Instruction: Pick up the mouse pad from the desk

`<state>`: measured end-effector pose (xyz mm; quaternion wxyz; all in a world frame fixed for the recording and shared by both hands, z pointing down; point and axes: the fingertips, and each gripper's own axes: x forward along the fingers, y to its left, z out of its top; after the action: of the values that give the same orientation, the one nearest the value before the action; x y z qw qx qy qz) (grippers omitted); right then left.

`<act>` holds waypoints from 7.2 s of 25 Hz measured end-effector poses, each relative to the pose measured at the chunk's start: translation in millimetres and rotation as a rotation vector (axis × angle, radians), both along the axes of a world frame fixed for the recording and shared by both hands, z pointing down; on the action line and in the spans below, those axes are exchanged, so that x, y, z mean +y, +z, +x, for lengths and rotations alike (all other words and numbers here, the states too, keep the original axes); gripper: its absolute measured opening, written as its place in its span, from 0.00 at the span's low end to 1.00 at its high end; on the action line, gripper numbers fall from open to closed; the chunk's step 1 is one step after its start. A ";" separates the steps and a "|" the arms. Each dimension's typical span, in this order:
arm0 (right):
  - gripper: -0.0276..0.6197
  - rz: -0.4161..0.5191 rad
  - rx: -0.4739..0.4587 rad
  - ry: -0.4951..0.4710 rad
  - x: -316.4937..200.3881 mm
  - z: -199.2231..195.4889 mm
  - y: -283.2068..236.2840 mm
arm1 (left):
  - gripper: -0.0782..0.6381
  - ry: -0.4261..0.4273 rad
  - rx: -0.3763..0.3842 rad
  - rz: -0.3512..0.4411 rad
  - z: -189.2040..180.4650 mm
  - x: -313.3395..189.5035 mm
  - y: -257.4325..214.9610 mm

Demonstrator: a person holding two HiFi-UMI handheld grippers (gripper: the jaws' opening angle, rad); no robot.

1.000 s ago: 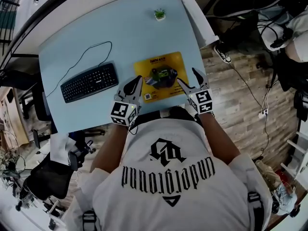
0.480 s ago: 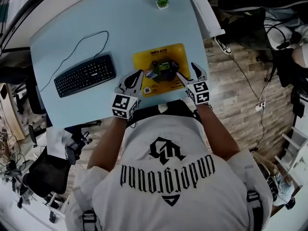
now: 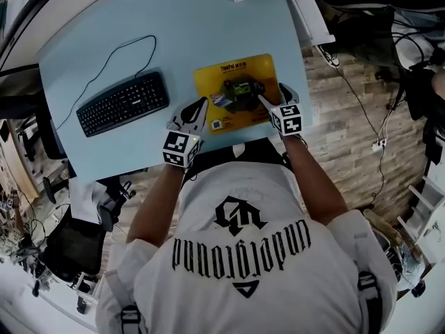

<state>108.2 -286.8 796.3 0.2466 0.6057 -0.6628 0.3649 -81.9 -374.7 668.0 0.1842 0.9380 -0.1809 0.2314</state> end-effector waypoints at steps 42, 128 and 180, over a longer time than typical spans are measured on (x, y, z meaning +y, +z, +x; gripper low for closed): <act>0.08 0.015 -0.061 -0.231 -4.4 -62.5 -39.6 | 0.12 -0.102 0.025 0.080 -21.7 -8.8 -42.8; 0.08 0.702 -0.154 -0.334 98.7 -69.4 -378.7 | 0.12 -0.240 0.278 0.419 -40.4 159.8 -262.5; 0.08 0.774 -0.117 -0.430 344.4 -99.7 -380.1 | 0.12 -0.315 0.320 0.448 -81.1 382.4 -261.8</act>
<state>8.5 57.6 416.2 0.0341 0.4802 -0.8742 0.0640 -162.9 7.7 406.2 0.0324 0.9402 -0.3389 0.0040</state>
